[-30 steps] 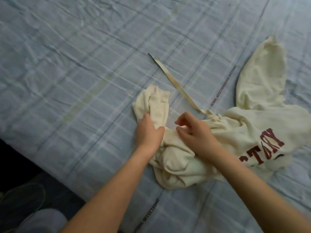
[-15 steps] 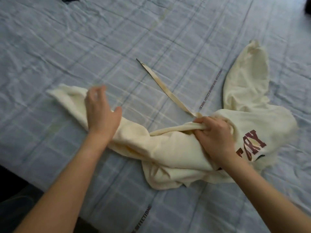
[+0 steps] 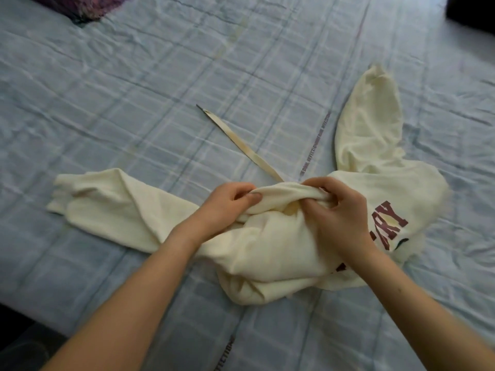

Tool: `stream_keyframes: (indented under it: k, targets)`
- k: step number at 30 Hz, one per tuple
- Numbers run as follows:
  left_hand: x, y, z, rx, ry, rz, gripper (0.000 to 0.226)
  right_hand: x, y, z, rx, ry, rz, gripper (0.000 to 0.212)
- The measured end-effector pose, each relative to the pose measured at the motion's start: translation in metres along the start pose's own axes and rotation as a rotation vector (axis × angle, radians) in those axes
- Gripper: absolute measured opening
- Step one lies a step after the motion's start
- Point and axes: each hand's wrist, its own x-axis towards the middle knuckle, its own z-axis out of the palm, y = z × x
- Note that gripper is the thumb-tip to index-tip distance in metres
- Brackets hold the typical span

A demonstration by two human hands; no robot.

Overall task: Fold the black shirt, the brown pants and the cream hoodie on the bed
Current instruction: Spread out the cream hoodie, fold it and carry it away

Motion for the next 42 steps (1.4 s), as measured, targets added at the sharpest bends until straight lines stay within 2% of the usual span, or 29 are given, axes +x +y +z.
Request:
stream_keyframes:
  k: [4, 8, 13, 17, 19, 22, 25, 27, 29, 30, 31, 33, 35, 36, 39, 42]
  targets:
    - [0.002, 0.022, -0.006, -0.088, 0.163, 0.172, 0.025, -0.003, -0.008, -0.01, 0.042, 0.112, -0.053, 0.019]
    - [0.01, 0.066, -0.014, -0.059, 0.264, 0.334, 0.022, 0.005, -0.023, -0.028, 0.076, 0.204, -0.082, 0.015]
    - [0.013, 0.139, -0.032, -0.008, 0.364, 0.461, 0.023, 0.025, -0.058, -0.065, 0.171, 0.277, -0.081, 0.018]
    - [0.013, 0.202, -0.049, -0.059, 0.456, 0.568, 0.014, 0.037, -0.087, -0.093, 0.362, 0.399, -0.132, 0.019]
    - [0.013, 0.212, -0.054, -0.032, 0.465, 0.574, 0.01, 0.035, -0.09, -0.093, 0.415, 0.367, -0.127, 0.018]
    - [0.016, 0.179, -0.054, -0.073, 0.407, 0.428, 0.007, 0.021, -0.066, -0.073, 0.359, 0.264, -0.075, 0.017]
    - [0.026, 0.105, -0.05, -0.085, 0.456, 0.096, 0.003, 0.004, -0.031, -0.036, 0.191, 0.077, 0.001, 0.02]
    - [0.036, 0.053, -0.047, -0.09, 0.524, -0.176, 0.026, -0.011, -0.01, -0.008, 0.041, -0.164, 0.018, 0.023]
    - [0.047, 0.02, -0.043, -0.246, 0.462, -0.382, 0.06, -0.027, 0.003, 0.012, -0.082, -0.359, -0.004, 0.026]
    - [0.053, 0.011, -0.041, -0.29, 0.41, -0.432, 0.073, -0.03, 0.006, 0.017, -0.105, -0.398, -0.023, 0.029]
    - [0.059, 0.005, -0.04, -0.277, 0.372, -0.45, 0.08, -0.028, 0.007, 0.018, -0.079, -0.382, -0.036, 0.03]
    - [0.076, -0.002, -0.038, -0.121, 0.317, -0.454, 0.081, -0.009, 0.008, 0.016, 0.033, -0.201, -0.049, 0.025]
    - [0.089, -0.002, -0.035, 0.096, 0.234, -0.456, 0.073, 0.024, 0.018, 0.012, -0.068, -0.021, -0.036, 0.024]
    - [0.093, 0.0, -0.033, 0.154, 0.192, -0.431, 0.064, 0.042, 0.025, 0.009, -0.168, -0.023, 0.007, 0.03]
    - [0.1, 0.005, -0.034, 0.094, 0.112, -0.304, 0.043, 0.086, 0.049, -0.001, -0.426, -0.292, 0.122, 0.042]
    - [0.1, 0.007, -0.04, -0.106, 0.005, -0.218, 0.038, 0.107, 0.063, -0.005, -0.789, -0.519, 0.001, 0.051]
